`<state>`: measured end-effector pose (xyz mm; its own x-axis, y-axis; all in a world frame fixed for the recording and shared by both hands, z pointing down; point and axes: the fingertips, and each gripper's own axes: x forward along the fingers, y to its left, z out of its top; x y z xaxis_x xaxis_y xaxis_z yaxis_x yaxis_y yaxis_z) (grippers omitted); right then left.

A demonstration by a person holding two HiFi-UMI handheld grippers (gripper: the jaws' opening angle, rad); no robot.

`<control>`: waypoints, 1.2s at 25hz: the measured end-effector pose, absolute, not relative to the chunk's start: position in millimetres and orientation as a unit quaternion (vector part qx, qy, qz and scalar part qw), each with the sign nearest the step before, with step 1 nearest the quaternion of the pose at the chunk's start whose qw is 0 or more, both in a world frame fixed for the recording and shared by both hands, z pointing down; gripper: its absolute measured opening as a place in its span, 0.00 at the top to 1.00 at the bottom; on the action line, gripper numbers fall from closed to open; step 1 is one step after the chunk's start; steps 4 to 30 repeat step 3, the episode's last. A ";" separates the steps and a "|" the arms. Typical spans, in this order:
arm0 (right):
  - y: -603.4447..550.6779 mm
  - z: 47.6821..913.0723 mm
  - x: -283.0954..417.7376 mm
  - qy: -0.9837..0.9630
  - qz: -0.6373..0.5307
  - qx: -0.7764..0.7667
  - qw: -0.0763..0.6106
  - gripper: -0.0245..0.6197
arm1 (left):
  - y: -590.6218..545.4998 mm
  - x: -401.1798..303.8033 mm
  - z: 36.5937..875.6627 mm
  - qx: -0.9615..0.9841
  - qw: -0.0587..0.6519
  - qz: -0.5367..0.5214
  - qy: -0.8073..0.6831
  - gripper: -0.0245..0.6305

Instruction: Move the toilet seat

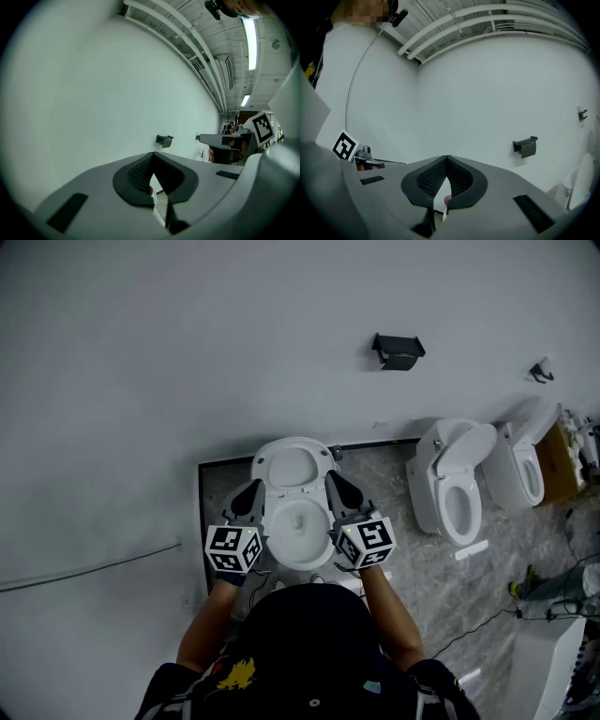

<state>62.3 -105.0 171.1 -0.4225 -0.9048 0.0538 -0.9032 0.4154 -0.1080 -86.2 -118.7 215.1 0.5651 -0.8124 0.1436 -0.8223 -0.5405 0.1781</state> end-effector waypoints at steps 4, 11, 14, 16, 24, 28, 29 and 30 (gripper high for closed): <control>-104.4 175.4 59.5 0.843 -0.063 -0.535 0.003 0.92 | -117.7 -85.7 220.4 0.879 0.114 0.028 -0.463 0.94; -104.4 175.4 59.5 0.843 -0.063 -0.535 0.003 0.92 | -117.7 -85.7 220.4 0.879 0.114 0.028 -0.463 0.94; -104.4 175.4 59.5 0.843 -0.063 -0.535 0.003 0.92 | -117.7 -85.7 220.4 0.879 0.114 0.028 -0.463 0.94; -104.4 175.4 59.5 0.843 -0.063 -0.535 0.003 0.92 | -117.7 -85.7 220.4 0.879 0.114 0.028 -0.463 0.94; -104.4 175.4 59.5 0.843 -0.063 -0.535 0.003 0.92 | -117.7 -85.7 220.4 0.879 0.114 0.028 -0.463 0.94; -104.4 175.4 59.5 0.843 -0.063 -0.535 0.003 0.92 | -117.7 -85.7 220.4 0.879 0.114 0.028 -0.463 0.94; -104.4 175.4 59.5 0.843 -0.063 -0.535 0.003 0.92 | -117.7 -85.7 220.4 0.879 0.114 0.028 -0.463 0.94; -104.4 175.4 59.5 0.843 -0.063 -0.535 0.003 0.92 | -117.7 -85.7 220.4 0.879 0.114 0.028 -0.463 0.94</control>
